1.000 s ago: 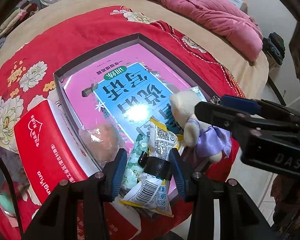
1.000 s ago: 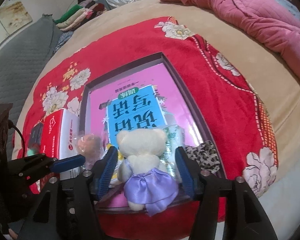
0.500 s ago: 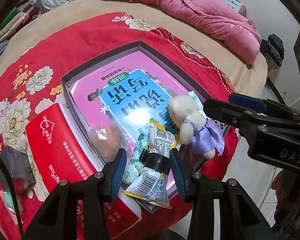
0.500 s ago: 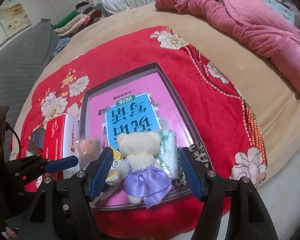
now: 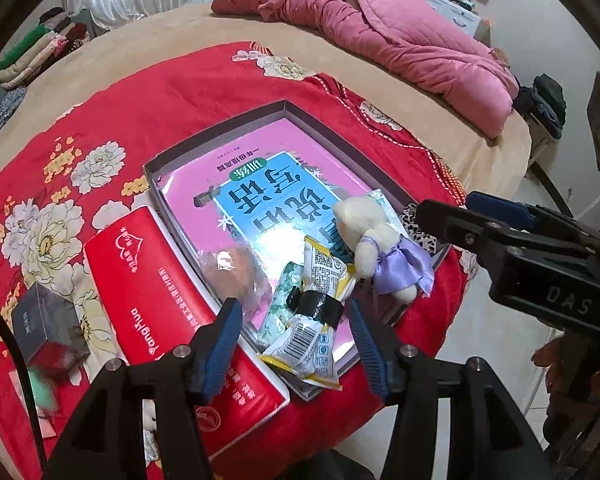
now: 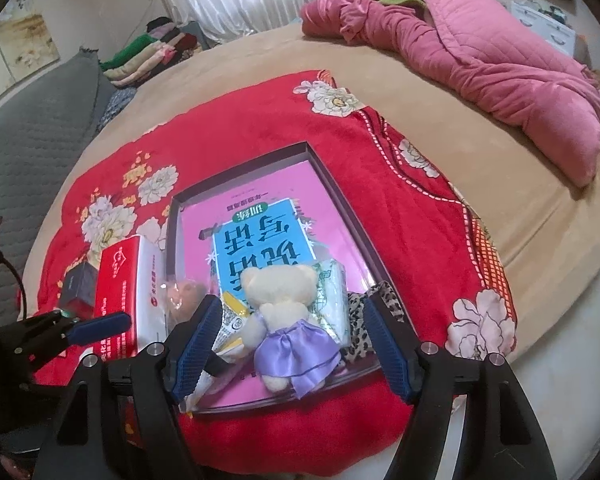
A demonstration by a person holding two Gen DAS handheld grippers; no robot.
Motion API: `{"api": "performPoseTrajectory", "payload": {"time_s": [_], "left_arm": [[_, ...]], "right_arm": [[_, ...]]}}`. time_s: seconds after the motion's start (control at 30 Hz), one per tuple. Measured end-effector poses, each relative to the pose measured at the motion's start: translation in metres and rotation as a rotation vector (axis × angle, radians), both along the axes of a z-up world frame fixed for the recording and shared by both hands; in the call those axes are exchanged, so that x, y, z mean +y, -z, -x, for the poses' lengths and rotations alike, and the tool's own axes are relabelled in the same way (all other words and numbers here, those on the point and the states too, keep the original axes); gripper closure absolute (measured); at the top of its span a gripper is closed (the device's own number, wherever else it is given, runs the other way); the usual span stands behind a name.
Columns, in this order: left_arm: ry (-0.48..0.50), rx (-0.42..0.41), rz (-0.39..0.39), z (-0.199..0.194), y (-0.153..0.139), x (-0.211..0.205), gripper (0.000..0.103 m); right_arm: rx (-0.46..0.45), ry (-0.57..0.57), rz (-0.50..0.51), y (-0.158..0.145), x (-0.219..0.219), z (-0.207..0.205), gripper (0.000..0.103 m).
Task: Organize soft objects
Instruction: 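Move both open grippers back over the remaining pile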
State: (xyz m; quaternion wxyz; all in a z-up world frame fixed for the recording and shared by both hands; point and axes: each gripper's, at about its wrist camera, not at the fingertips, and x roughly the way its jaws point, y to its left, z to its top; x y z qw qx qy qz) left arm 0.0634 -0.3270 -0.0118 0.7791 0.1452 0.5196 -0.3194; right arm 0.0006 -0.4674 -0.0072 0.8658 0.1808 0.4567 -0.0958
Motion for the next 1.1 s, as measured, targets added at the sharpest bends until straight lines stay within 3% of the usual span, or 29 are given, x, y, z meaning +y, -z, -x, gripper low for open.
{"api": "performPoseTrajectory", "payload": {"time_s": [0.17,0.33,0.63,1.1], "left_arm": [[-0.006,-0.016,0.011,0.005,-0.008,0.007,0.047],[-0.015,-0.024,0.038,0.007,-0.016,0.015,0.035],[-0.05,-0.038,0.065,0.01,-0.027,0.037,0.035],[-0.127,-0.079,0.109,0.013,-0.049,0.087,0.033]], "right_arm": [[-0.009,0.017,0.012,-0.005,0.003,0.005,0.028],[-0.024,0.018,0.026,-0.013,0.008,0.011,0.028],[-0.049,0.003,0.104,-0.028,0.028,0.014,0.028],[-0.113,-0.058,0.135,-0.056,0.066,0.013,0.028]]}}
